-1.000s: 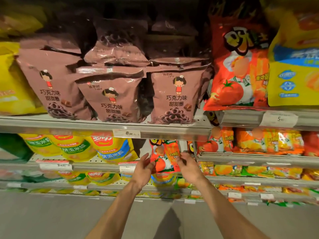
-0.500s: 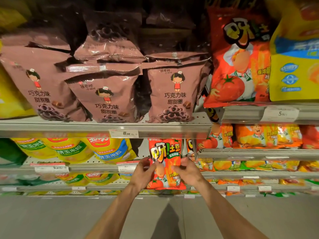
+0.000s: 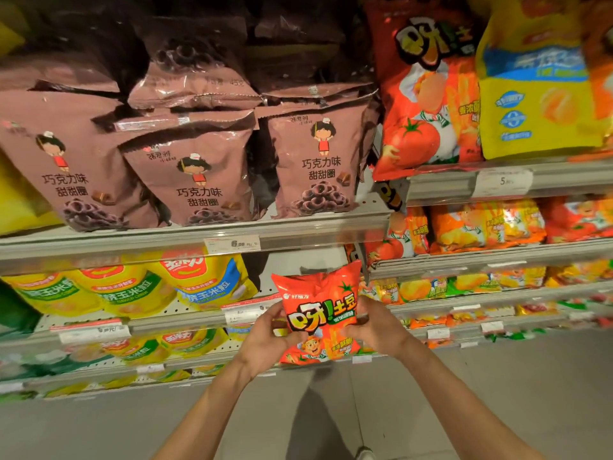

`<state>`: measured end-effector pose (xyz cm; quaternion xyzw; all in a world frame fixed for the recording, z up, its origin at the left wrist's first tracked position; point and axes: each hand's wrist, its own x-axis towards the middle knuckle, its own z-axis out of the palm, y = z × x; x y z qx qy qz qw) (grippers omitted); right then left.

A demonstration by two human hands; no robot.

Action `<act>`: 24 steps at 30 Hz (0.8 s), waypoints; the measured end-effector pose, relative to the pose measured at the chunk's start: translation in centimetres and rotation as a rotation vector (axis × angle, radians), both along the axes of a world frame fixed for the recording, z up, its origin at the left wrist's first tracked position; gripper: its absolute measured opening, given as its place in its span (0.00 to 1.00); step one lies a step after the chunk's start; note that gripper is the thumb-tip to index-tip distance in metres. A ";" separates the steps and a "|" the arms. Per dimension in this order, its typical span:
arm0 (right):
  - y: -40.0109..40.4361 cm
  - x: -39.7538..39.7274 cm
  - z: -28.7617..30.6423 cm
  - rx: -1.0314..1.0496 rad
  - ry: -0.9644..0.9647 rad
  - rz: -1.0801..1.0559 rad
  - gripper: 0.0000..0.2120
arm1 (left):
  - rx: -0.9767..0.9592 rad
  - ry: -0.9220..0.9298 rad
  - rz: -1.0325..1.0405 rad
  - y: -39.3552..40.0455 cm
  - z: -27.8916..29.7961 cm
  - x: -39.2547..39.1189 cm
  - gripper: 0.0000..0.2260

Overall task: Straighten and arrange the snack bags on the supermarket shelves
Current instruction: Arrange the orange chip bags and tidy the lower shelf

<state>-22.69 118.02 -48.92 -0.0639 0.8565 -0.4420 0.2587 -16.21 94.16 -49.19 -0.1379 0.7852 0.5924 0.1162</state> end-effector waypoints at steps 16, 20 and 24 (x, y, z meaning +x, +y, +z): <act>9.8 0.8 14.4 -0.098 0.165 0.083 0.21 | 0.004 0.281 -0.200 6.9 12.9 -0.1 0.28; 14.2 -0.4 18.0 -0.169 0.268 0.098 0.23 | -0.038 0.379 -0.189 11.6 16.8 -1.1 0.25; 17.7 -1.7 20.8 -0.306 0.357 0.094 0.26 | 0.033 0.447 -0.170 16.2 20.5 -2.4 0.24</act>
